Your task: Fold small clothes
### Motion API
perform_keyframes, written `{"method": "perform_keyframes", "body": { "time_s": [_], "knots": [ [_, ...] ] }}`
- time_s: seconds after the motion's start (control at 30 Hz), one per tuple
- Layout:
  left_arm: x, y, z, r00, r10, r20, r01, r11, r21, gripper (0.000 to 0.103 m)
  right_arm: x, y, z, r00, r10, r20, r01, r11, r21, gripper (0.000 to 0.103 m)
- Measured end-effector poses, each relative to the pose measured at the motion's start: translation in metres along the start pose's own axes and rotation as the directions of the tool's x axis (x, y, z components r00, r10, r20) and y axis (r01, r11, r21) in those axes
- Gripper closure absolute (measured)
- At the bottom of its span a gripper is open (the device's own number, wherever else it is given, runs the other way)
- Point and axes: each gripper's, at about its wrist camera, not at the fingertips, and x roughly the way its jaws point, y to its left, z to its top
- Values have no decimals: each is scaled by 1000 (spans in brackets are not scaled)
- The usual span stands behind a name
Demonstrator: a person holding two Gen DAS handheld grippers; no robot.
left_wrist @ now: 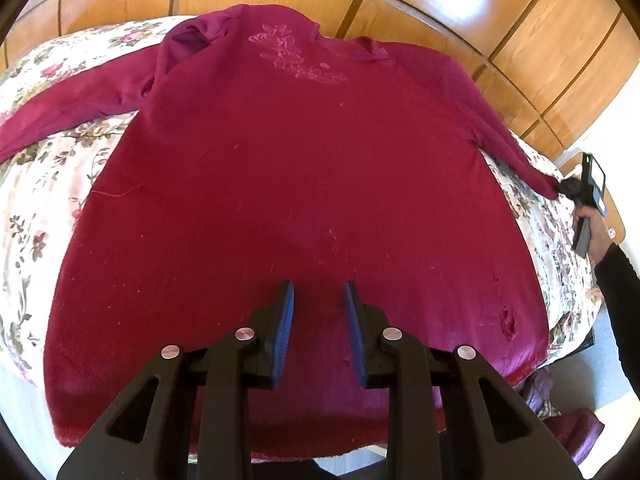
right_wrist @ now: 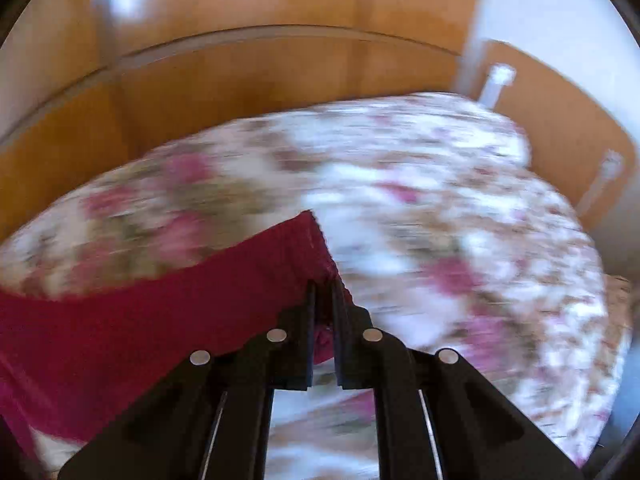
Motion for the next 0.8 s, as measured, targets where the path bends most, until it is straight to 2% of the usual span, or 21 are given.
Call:
{"method": "perform_keyframes", "body": {
  "time_s": [0.07,0.13,0.17,0.2,0.23,0.27,0.33,0.37,0.4,0.47,0.53,0.6,0.7,0.73,0.77,0.8],
  "knots": [
    [-1,0,0,1000,-5,1,5,1000,-5,79,15,-20,-1,999,-14,-38,15,999,44,97],
    [-2,0,1,1000,-17,-2,17,1000,-18,79,26,-18,-5,998,-18,-62,20,999,38,96],
    [-5,1,2,1000,-28,-1,28,999,-28,79,30,-12,-8,997,-19,-69,21,999,26,91],
    [-9,4,3,999,-43,4,44,998,-41,79,32,-7,-11,997,-35,-71,37,999,25,84],
    [-14,6,4,999,-50,16,51,997,-51,79,30,-8,-12,997,-34,-67,36,999,33,59],
    [-18,9,6,998,-53,27,55,997,-60,79,28,-7,-13,998,-27,-60,30,998,47,40],
    [-34,22,9,996,-56,64,62,993,-95,79,15,-4,-17,999,-40,-24,41,998,45,27],
    [-41,30,10,996,-46,80,55,992,-115,66,5,0,-17,998,-59,-3,59,998,30,21],
    [-49,42,11,995,-25,102,40,989,-143,42,-1,3,-17,998,-58,12,57,998,24,19],
    [-69,73,10,982,73,172,-29,969,-244,33,-29,19,-19,998,-3,68,2,1000,9,11],
    [-84,106,7,974,116,196,-42,936,-349,33,-51,37,-24,993,59,103,-56,998,-27,9],
    [-98,136,3,959,184,217,-73,895,-440,33,-82,68,-36,976,170,135,-158,983,-95,6],
    [-115,179,-4,914,360,188,-214,820,-532,33,-122,122,-61,928,350,130,-321,925,-203,5],
    [-121,195,-6,894,415,170,-258,786,-562,33,-134,141,-70,909,400,118,-366,900,-237,5],
    [-126,212,-9,881,445,161,-273,756,-595,33,-145,160,-81,888,448,102,-408,871,-273,5],
    [-129,221,-9,878,451,160,-269,742,-614,33,-158,183,-95,862,500,81,-453,833,-318,5]
  ]
}}
